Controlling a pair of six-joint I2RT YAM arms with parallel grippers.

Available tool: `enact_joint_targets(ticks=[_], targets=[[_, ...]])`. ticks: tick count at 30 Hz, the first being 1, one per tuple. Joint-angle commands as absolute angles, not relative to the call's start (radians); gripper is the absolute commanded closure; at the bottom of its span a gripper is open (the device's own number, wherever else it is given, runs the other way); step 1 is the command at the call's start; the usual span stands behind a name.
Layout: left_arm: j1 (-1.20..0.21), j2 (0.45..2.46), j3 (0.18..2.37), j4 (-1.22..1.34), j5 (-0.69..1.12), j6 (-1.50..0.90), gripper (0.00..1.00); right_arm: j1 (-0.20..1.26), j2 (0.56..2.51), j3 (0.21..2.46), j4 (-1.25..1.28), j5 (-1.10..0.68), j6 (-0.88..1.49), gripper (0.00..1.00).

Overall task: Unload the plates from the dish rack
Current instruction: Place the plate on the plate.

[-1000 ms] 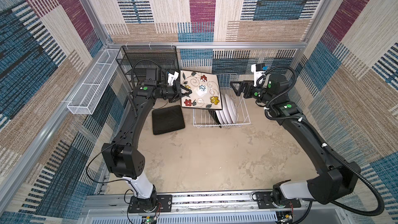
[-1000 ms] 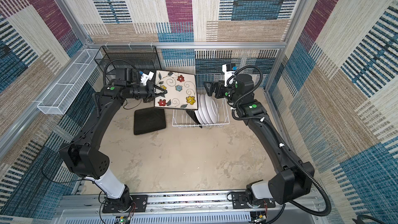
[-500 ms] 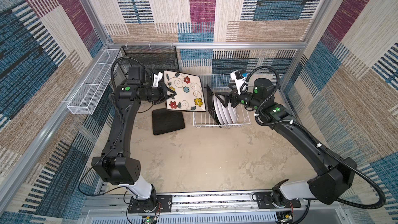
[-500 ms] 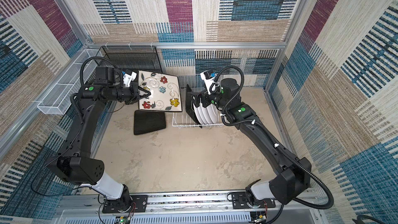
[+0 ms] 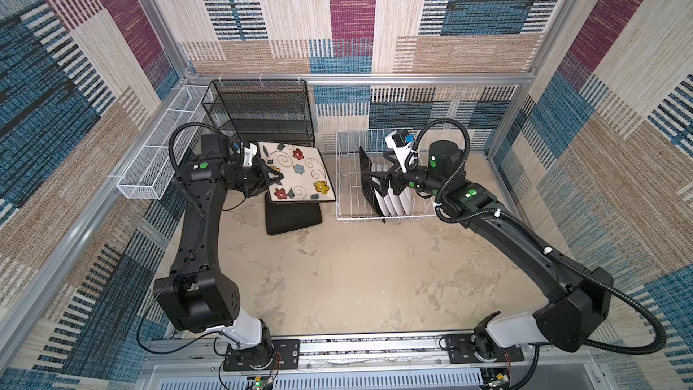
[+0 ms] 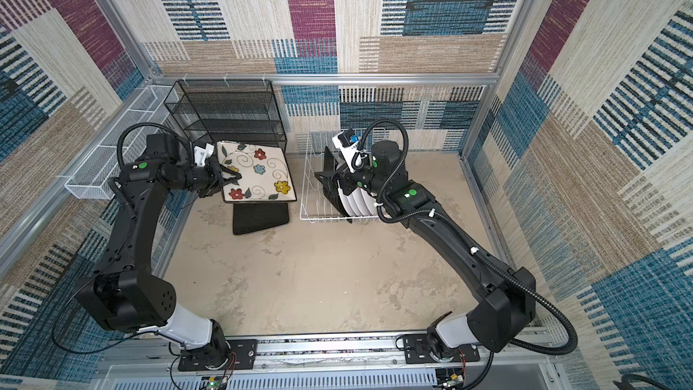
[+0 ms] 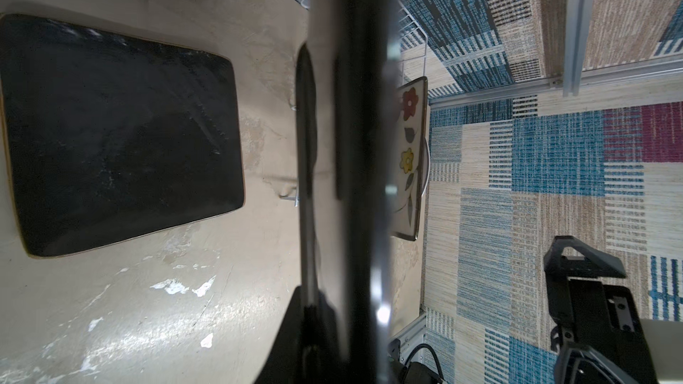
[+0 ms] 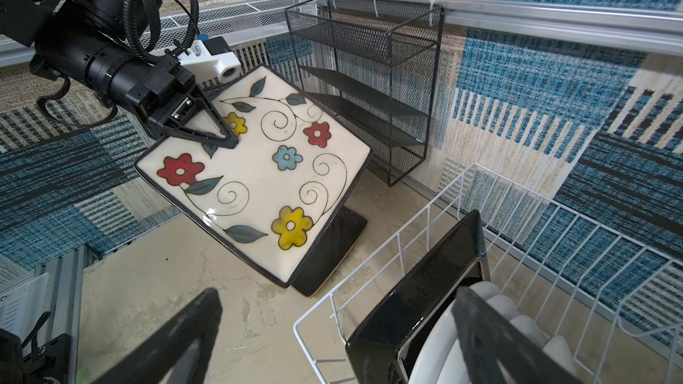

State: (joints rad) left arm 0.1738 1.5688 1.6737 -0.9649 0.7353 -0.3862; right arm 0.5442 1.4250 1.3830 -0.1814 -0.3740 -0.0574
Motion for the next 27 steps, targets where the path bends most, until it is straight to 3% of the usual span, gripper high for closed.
enact_joint_targets(ticks=[1, 14, 27], targets=[[0.194, 1.557, 1.645, -0.837, 0.836, -0.341, 1.00, 0.552, 1.434, 1.394, -0.178, -0.379, -0.079, 0.00], [0.236, 1.594, 1.438, -0.674, 0.855, -0.348, 1.00, 0.569, 1.458, 1.399, -0.182, -0.387, -0.092, 0.00], [0.252, 1.749, 1.472, -0.701, 0.811, -0.253, 1.00, 0.572, 1.447, 1.382, -0.176, -0.367, -0.101, 0.00]])
